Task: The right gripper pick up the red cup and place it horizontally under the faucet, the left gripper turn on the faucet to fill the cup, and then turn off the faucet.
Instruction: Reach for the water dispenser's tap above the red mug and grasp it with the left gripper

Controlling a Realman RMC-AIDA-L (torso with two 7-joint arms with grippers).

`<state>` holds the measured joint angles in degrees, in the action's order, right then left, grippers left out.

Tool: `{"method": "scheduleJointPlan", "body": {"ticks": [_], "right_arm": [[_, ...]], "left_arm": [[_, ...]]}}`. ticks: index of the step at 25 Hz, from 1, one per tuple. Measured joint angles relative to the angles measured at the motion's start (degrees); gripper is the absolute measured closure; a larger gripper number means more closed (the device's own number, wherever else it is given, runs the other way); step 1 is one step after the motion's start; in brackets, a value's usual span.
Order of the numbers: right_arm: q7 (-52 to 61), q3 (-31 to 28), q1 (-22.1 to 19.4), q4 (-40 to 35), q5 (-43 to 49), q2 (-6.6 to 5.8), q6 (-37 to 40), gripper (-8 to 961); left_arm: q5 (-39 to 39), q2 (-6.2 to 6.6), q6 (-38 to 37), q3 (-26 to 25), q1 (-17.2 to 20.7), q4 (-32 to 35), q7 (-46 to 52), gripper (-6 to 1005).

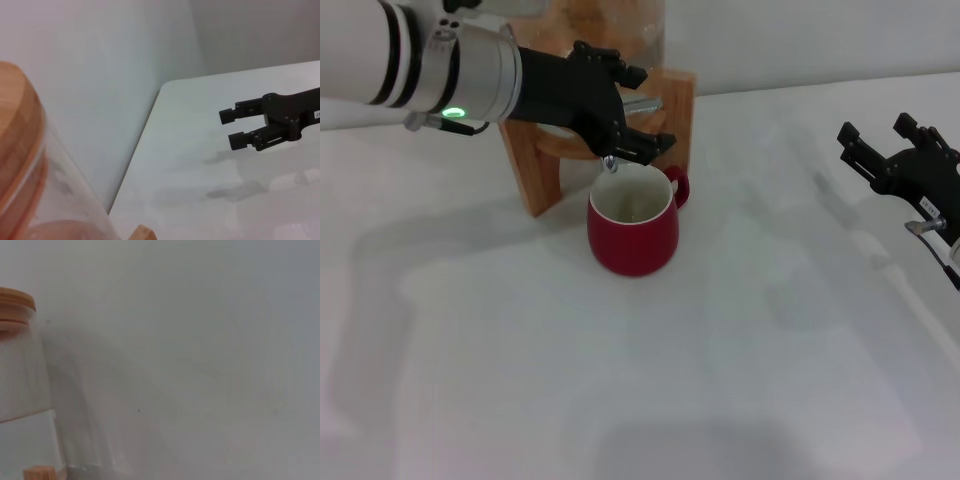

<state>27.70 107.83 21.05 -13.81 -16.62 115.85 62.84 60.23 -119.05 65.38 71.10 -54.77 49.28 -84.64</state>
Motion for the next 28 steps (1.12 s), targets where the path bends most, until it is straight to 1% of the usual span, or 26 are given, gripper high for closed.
{"method": "scheduleJointPlan", "body": {"ticks": [17, 23, 28], "right_arm": [[0.0, 0.3, 0.0, -0.3, 0.0, 0.08, 0.0, 95], [-0.1, 0.4, 0.1, -0.3, 0.0, 0.14, 0.0, 95], [-0.1, 0.4, -0.1, -0.3, 0.0, 0.19, 0.0, 95]], "left_arm": [[0.3, -0.22, -1.4, 0.0, -0.1, -1.2, -2.5, 142], [0.5, -0.31, -1.6, 1.4, -0.4, -1.3, -2.5, 142], [1.0, -0.31, -3.3, 4.0, -0.5, -1.4, -2.5, 141]]}}
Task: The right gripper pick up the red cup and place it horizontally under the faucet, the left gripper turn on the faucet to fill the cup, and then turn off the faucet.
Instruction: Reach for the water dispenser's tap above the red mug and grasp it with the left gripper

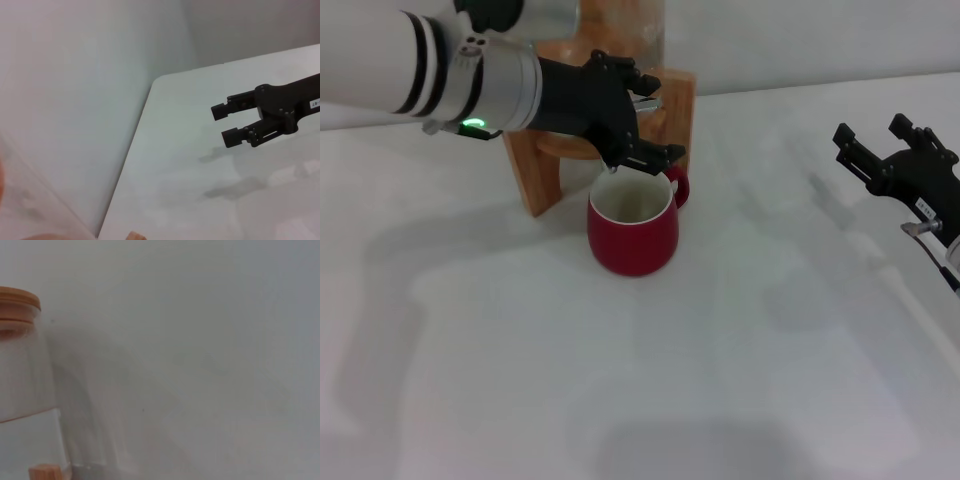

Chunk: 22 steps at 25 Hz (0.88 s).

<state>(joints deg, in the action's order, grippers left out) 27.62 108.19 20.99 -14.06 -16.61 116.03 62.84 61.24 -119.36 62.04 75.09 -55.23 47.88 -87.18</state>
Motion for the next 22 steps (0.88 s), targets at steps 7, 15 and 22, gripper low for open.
{"method": "scheduleJointPlan", "body": {"ticks": [7, 15, 22], "right_arm": [[0.0, 0.0, -0.2, 0.1, 0.0, -0.02, 0.0, 96], [0.1, -0.1, -0.2, 0.2, 0.0, -0.02, 0.0, 95], [0.1, 0.0, -0.2, 0.2, 0.0, -0.02, 0.0, 95]], "left_arm": [[0.0, 0.0, -0.2, 0.3, 0.0, 0.0, 0.0, 141], [-0.3, 0.07, -0.6, 0.3, 0.2, 0.0, 0.0, 141], [-0.7, 0.19, -1.1, 0.3, 0.4, 0.0, -0.1, 141]]}}
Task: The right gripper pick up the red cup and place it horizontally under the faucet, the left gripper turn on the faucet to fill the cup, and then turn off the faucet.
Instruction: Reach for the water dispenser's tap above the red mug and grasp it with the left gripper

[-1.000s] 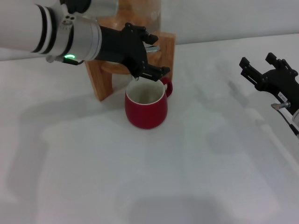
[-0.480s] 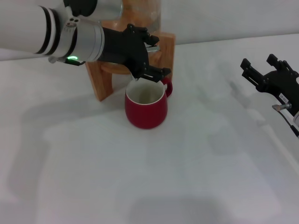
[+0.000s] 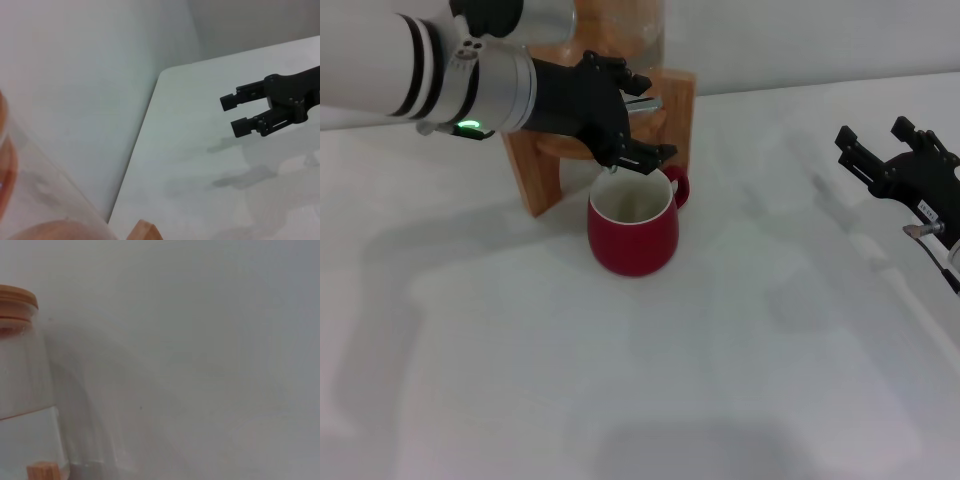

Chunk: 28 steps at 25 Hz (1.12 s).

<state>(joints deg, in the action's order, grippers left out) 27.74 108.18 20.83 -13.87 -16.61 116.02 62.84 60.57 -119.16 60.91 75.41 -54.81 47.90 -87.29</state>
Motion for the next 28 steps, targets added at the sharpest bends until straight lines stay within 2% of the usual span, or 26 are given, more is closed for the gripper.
{"method": "scheduleJointPlan", "body": {"ticks": [28], "right_arm": [[0.1, 0.0, -0.5, -0.2, 0.3, 0.09, 0.3, 96]], "left_arm": [[-0.2, -0.22, -0.7, 0.4, -1.4, -1.4, -2.7, 140]]}}
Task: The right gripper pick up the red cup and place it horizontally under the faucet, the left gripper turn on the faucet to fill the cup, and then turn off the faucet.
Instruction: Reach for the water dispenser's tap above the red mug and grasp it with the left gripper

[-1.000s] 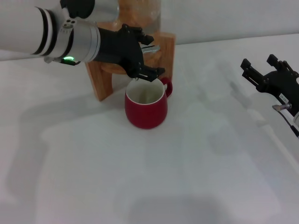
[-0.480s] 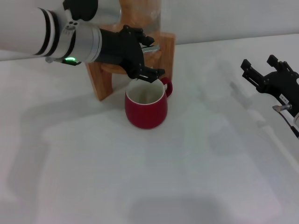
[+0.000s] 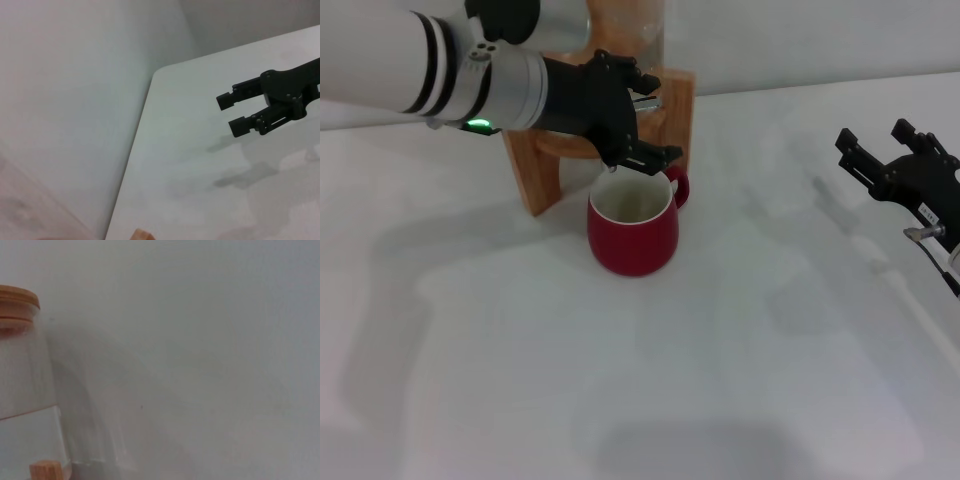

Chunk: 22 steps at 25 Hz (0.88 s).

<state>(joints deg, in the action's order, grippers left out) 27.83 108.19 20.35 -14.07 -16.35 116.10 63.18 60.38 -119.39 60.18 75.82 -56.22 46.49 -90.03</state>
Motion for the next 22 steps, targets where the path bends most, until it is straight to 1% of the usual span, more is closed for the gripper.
{"method": "scheduleJointPlan", "body": {"ticks": [10, 22], "right_arm": [[0.0, 0.0, -0.2, 0.0, 0.0, 0.0, 0.4, 96], [0.0, 0.1, -0.2, 0.0, 0.1, 0.0, 0.4, 95]], "left_arm": [[0.6, -0.06, -0.6, 1.6, -0.2, -0.7, -0.1, 140], [1.1, -0.05, 0.7, 2.0, 0.2, -0.1, 0.1, 139]]}}
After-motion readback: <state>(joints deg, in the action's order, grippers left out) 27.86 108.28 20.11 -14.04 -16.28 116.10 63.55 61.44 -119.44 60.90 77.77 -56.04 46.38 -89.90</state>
